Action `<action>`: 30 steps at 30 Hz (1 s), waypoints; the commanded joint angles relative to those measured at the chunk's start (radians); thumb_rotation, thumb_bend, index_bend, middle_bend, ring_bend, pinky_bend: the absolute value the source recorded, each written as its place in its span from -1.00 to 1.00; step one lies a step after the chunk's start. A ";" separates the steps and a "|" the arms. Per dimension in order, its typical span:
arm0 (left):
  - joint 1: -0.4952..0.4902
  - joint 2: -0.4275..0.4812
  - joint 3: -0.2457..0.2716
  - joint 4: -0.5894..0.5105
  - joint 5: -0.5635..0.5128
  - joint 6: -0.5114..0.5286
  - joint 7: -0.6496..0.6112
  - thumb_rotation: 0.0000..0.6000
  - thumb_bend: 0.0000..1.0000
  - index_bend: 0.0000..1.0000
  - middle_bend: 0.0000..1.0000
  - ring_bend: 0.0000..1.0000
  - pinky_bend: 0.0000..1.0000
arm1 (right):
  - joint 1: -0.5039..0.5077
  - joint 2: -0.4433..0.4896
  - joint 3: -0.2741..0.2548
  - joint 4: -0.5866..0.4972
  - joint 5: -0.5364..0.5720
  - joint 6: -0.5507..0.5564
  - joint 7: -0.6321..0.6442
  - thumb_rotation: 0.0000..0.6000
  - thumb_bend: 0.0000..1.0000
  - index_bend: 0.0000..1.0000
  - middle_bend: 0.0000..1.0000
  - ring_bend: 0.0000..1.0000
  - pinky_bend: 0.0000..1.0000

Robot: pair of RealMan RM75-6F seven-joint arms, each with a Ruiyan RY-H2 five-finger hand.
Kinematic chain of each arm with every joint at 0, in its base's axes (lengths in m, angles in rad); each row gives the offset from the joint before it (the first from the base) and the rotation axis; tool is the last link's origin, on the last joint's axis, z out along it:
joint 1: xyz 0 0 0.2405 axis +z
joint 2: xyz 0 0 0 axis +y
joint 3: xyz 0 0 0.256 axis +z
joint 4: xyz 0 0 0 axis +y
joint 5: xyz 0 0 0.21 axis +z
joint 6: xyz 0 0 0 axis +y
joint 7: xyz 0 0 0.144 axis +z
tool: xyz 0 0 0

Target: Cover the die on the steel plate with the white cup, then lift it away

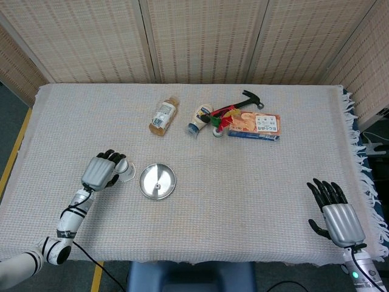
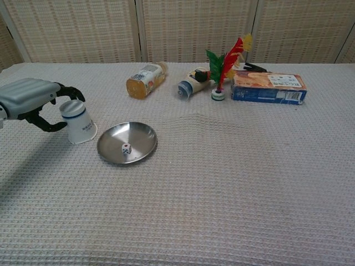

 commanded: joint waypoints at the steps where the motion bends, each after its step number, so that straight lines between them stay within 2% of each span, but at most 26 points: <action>1: 0.001 -0.002 0.002 0.008 0.002 0.005 0.003 1.00 -0.28 -0.34 -0.37 -0.57 -0.29 | -0.001 0.001 0.001 -0.001 0.001 0.003 0.000 1.00 -0.66 -1.00 -1.00 -1.00 -1.00; 8: 0.004 -0.009 0.006 0.016 0.014 0.030 -0.002 1.00 -0.28 -0.10 -0.14 -0.37 -0.17 | 0.000 -0.001 -0.001 -0.001 0.002 -0.002 -0.003 1.00 -0.66 -1.00 -1.00 -1.00 -1.00; 15: 0.012 0.002 0.012 -0.004 0.041 0.075 -0.006 1.00 -0.27 -0.02 0.03 -0.23 -0.10 | 0.001 -0.001 -0.001 -0.001 0.002 -0.003 -0.002 1.00 -0.66 -1.00 -1.00 -1.00 -1.00; 19: 0.025 0.025 0.015 -0.061 0.060 0.119 0.011 1.00 -0.27 -0.01 0.07 -0.20 -0.10 | 0.004 0.000 -0.004 -0.001 -0.001 -0.009 0.002 1.00 -0.66 -1.00 -1.00 -1.00 -1.00; 26: 0.047 0.081 0.046 -0.245 0.110 0.165 0.038 1.00 -0.27 -0.02 0.08 -0.20 -0.09 | -0.002 0.010 -0.015 -0.008 -0.028 0.005 0.018 1.00 -0.66 -1.00 -1.00 -1.00 -1.00; 30: 0.050 0.071 0.057 -0.285 0.126 0.174 0.089 1.00 -0.27 -0.02 0.08 -0.20 -0.08 | -0.006 0.015 -0.022 -0.011 -0.044 0.013 0.025 1.00 -0.66 -1.00 -1.00 -1.00 -1.00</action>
